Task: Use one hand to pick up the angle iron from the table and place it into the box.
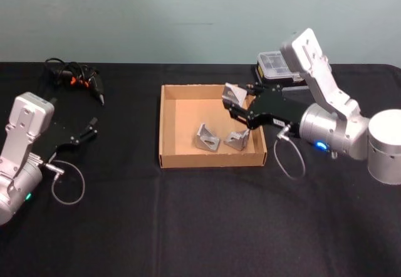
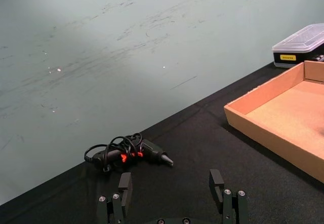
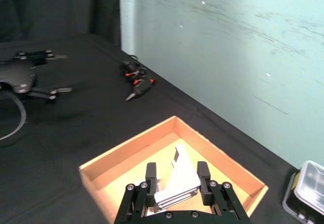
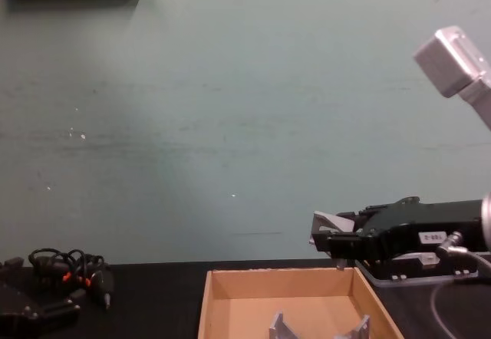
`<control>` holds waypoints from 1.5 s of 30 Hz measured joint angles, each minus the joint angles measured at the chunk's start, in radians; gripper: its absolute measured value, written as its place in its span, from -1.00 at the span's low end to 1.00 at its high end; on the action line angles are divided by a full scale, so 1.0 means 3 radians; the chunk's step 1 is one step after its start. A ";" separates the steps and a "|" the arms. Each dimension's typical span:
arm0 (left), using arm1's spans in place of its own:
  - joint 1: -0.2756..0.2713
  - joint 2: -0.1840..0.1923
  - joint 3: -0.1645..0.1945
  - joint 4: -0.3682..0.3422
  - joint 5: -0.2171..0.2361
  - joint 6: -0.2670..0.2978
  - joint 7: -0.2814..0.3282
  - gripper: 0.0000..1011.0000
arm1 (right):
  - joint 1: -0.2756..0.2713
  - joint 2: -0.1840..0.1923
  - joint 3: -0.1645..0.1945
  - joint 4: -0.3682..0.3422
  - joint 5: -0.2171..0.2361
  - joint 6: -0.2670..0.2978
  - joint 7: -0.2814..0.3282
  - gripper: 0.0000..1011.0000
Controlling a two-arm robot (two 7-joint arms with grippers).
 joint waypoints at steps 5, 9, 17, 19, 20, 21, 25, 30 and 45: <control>0.0000 0.0000 0.0000 0.0000 0.0000 0.0000 0.0000 0.98 | 0.0143 -0.0138 -0.0031 0.0230 -0.0098 0.0047 -0.0027 -0.03; 0.0000 0.0000 0.0000 0.0000 0.0000 0.0000 0.0000 0.98 | 0.0287 -0.0256 -0.0090 0.0463 -0.0193 0.0067 -0.0019 -0.03; 0.0000 0.0000 0.0000 0.0000 0.0000 0.0000 0.0000 0.98 | 0.0564 -0.0494 -0.0179 0.0985 -0.0359 0.0060 0.0040 -0.03; 0.0000 0.0000 0.0000 0.0000 0.0000 0.0000 0.0000 0.98 | 0.0605 -0.0531 -0.0190 0.1070 -0.0387 0.0054 0.0047 -0.03; 0.0000 0.0000 0.0000 0.0000 0.0000 0.0000 0.0000 0.98 | 0.0645 -0.0566 -0.0202 0.1153 -0.0416 0.0046 0.0058 -0.03; 0.0000 0.0000 0.0000 0.0000 0.0000 0.0000 0.0000 0.98 | 0.0661 -0.0580 -0.0208 0.1186 -0.0428 0.0042 0.0061 -0.03; 0.0000 0.0000 0.0000 0.0000 0.0000 0.0000 0.0000 0.98 | 0.0746 -0.0661 -0.0223 0.1383 -0.0486 0.0012 0.0081 -0.03; 0.0000 0.0000 0.0000 0.0000 0.0000 0.0000 0.0000 0.98 | 0.0826 -0.0742 -0.0249 0.1600 -0.0566 -0.0021 0.0112 -0.03; 0.0000 0.0000 0.0000 0.0000 0.0000 0.0000 0.0000 0.98 | 0.0859 -0.0845 -0.0245 0.1850 -0.0714 -0.0077 0.0169 -0.03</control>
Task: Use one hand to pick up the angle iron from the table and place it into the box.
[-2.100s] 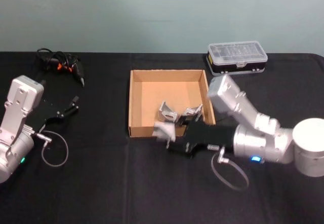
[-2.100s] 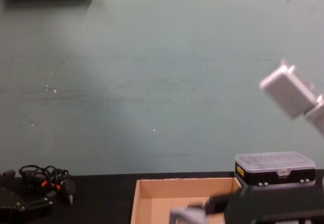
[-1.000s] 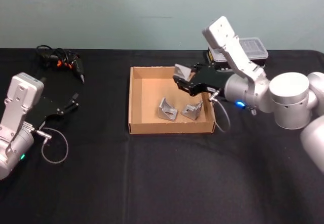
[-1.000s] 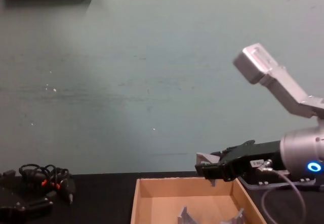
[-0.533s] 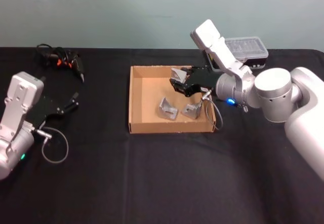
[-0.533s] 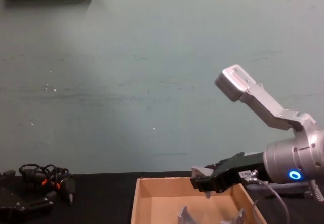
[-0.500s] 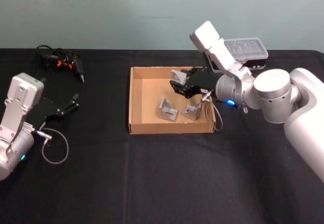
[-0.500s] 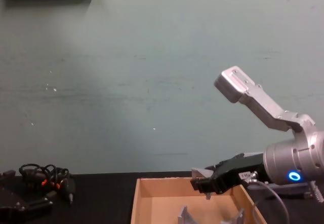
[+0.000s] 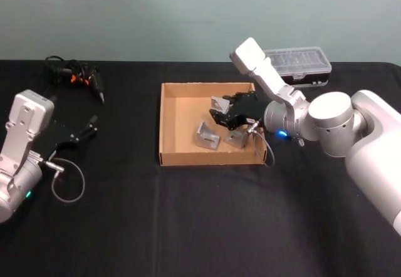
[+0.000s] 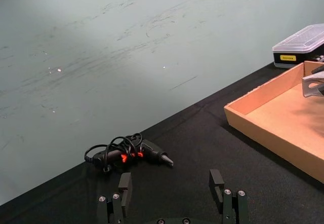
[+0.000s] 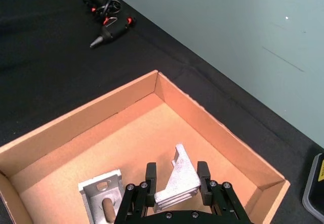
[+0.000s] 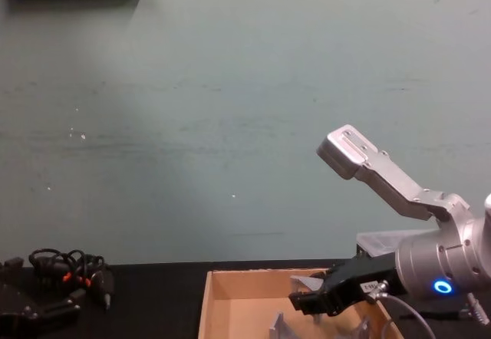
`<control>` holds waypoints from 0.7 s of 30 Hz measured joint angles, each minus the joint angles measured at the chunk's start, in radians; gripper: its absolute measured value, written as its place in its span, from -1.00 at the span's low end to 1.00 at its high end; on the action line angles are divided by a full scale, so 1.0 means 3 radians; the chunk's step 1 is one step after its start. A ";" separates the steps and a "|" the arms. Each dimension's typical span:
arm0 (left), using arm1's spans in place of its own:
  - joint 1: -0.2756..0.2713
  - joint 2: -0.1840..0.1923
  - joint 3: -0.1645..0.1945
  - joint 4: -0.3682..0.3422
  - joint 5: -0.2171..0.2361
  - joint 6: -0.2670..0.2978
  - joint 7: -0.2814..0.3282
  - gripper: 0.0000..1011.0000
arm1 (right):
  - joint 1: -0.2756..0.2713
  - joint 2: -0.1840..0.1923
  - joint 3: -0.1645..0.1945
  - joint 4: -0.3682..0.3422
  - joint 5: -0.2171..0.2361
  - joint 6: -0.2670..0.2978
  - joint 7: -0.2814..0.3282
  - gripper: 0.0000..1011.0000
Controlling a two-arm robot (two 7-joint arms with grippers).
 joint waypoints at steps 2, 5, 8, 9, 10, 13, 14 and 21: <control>0.0000 0.0000 0.0000 0.0000 0.0000 0.0000 0.0000 0.98 | -0.0012 0.0001 0.0011 0.0000 -0.0019 0.0000 0.0008 -0.03; 0.0000 0.0000 0.0000 0.0000 0.0000 0.0000 0.0000 0.98 | -0.0026 0.0002 0.0029 -0.0003 -0.0037 0.0004 0.0021 -0.03; 0.0000 0.0000 0.0000 0.0000 0.0000 0.0000 0.0000 0.98 | -0.0044 0.0005 0.0047 -0.0014 -0.0053 0.0009 0.0033 -0.03; 0.0000 0.0000 0.0000 0.0000 0.0000 0.0000 0.0000 0.98 | -0.0047 0.0006 0.0051 -0.0015 -0.0057 0.0010 0.0037 0.00; 0.0000 0.0000 0.0000 0.0000 0.0000 0.0000 0.0000 0.98 | -0.0054 0.0006 0.0060 -0.0018 -0.0065 0.0010 0.0045 0.11; 0.0000 0.0000 0.0000 0.0000 0.0000 0.0000 0.0000 0.98 | -0.0063 0.0007 0.0074 -0.0018 -0.0076 0.0007 0.0051 0.31; 0.0000 0.0000 0.0000 0.0000 0.0000 0.0000 0.0000 0.98 | -0.0065 0.0007 0.0077 -0.0019 -0.0078 0.0005 0.0052 0.34; 0.0000 0.0000 0.0000 0.0000 0.0000 0.0000 0.0000 0.98 | -0.0110 0.0022 0.0126 -0.0084 -0.0090 -0.0019 0.0051 0.75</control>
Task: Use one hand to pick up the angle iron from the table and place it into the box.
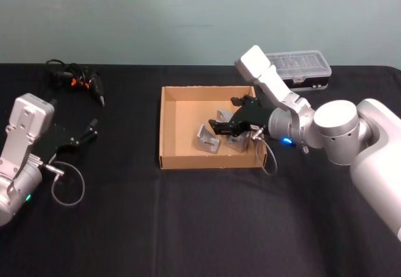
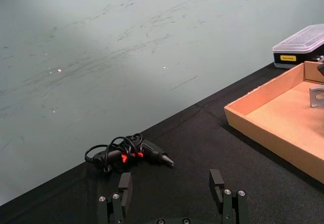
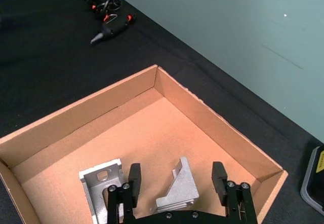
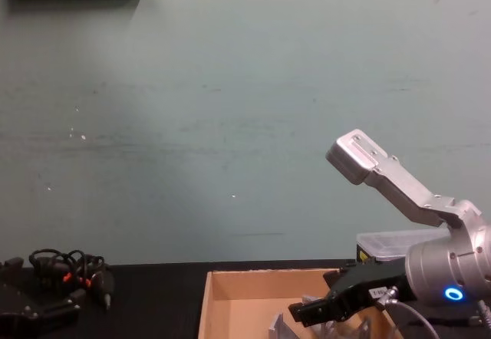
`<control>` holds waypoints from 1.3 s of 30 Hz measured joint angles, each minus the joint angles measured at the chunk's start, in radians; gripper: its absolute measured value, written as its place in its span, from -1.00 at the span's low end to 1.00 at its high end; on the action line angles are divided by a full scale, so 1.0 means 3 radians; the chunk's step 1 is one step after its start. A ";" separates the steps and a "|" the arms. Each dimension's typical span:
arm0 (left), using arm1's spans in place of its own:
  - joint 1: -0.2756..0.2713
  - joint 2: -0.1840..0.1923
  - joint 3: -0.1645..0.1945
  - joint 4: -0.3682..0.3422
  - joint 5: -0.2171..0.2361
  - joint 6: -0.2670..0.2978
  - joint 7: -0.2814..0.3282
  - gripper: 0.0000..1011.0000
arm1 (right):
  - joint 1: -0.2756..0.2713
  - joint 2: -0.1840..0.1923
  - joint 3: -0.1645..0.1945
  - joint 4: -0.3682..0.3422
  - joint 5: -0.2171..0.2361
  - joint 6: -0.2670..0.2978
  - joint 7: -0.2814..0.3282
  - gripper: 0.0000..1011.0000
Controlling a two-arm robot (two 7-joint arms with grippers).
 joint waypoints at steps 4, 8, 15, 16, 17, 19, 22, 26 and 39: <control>0.0000 0.0000 0.0000 0.0000 0.0000 0.0000 0.0000 0.98 | -0.0040 0.0024 0.0039 -0.0074 -0.0001 -0.0016 -0.0018 0.97; 0.0000 0.0000 0.0000 0.0000 0.0000 0.0000 0.0000 0.98 | -0.0065 0.0037 0.0061 -0.0127 -0.0003 -0.0021 -0.0030 0.99; 0.0000 0.0000 0.0000 0.0000 0.0000 0.0000 0.0000 0.98 | -0.0200 0.0106 0.0129 -0.0408 0.0006 -0.0035 -0.0083 0.99; 0.0000 0.0000 0.0000 0.0000 0.0000 0.0000 0.0000 0.98 | -0.0218 0.0116 0.0136 -0.0443 0.0009 -0.0036 -0.0090 0.99; 0.0000 0.0000 0.0000 0.0000 0.0000 0.0000 0.0000 0.98 | -0.0266 0.0144 0.0153 -0.0538 0.0015 -0.0042 -0.0102 0.99; 0.0000 0.0000 0.0000 0.0000 0.0000 0.0000 0.0000 0.98 | -0.0316 0.0177 0.0174 -0.0641 0.0021 -0.0047 -0.0117 0.99; 0.0000 0.0000 0.0000 0.0000 0.0000 0.0000 0.0000 0.98 | -0.0414 0.0234 0.0217 -0.0815 0.0047 -0.0054 -0.0136 0.99; 0.0000 0.0000 0.0000 0.0000 0.0000 0.0000 0.0000 0.98 | -0.0637 0.0358 0.0317 -0.1157 0.0098 -0.0085 -0.0202 0.99; 0.0000 0.0000 0.0000 0.0000 0.0000 0.0000 0.0000 0.98 | -0.1365 0.0645 0.0635 -0.1877 0.0059 -0.0454 -0.0534 0.99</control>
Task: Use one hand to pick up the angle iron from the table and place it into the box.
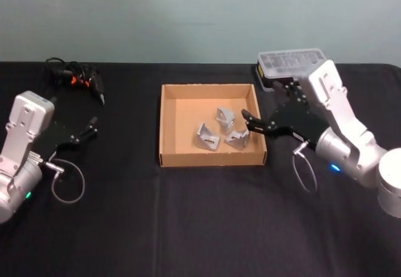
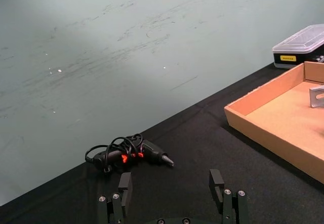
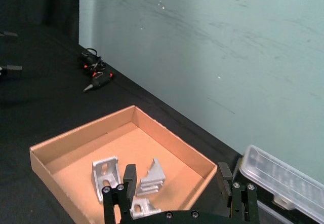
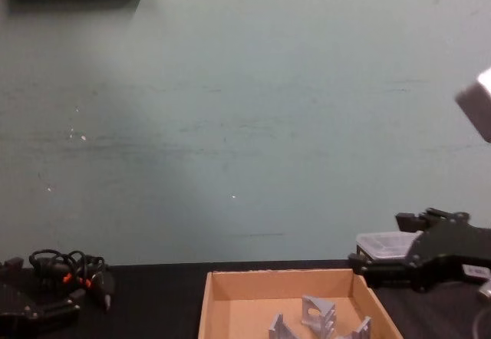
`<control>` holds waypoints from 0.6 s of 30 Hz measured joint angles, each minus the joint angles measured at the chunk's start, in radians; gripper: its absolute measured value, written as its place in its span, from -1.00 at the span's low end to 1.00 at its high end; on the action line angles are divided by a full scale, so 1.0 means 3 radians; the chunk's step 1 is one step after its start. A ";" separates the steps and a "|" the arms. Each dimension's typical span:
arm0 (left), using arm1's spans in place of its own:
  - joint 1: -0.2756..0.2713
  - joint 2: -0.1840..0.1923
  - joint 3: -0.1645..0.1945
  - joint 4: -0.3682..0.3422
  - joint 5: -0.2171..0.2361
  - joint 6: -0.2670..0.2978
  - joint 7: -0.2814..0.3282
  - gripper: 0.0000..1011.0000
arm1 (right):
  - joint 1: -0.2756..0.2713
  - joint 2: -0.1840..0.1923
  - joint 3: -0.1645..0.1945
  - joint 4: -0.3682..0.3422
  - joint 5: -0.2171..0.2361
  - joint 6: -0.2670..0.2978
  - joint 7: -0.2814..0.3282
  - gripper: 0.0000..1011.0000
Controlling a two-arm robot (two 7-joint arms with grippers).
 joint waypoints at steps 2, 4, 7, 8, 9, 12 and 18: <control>0.0000 0.0000 0.0000 0.0000 0.0000 0.0000 0.0000 0.98 | -0.0061 0.0015 0.0035 -0.0031 -0.0023 -0.0049 -0.0031 0.99; 0.0000 0.0000 0.0000 0.0000 0.0000 0.0000 0.0000 0.98 | -0.0137 0.0027 0.0086 -0.0058 -0.0041 -0.0108 -0.0066 0.99; 0.0000 0.0000 0.0000 0.0000 0.0000 0.0000 0.0000 0.98 | -0.0218 0.0037 0.0137 -0.0077 -0.0076 -0.0186 -0.0108 0.99; 0.0000 0.0000 0.0000 0.0000 0.0000 0.0000 0.0000 0.98 | -0.0235 0.0038 0.0147 -0.0078 -0.0085 -0.0203 -0.0116 0.99; 0.0000 0.0000 0.0000 0.0000 0.0000 0.0000 0.0000 0.98 | -0.0252 0.0039 0.0158 -0.0078 -0.0096 -0.0222 -0.0123 0.99; 0.0000 0.0000 0.0000 0.0000 0.0000 0.0000 0.0000 0.98 | -0.0297 0.0037 0.0190 -0.0078 -0.0135 -0.0283 -0.0147 0.99; 0.0000 0.0000 0.0000 0.0000 0.0000 0.0000 0.0000 0.98 | -0.0347 0.0015 0.0225 -0.0053 -0.0197 -0.0365 -0.0181 0.99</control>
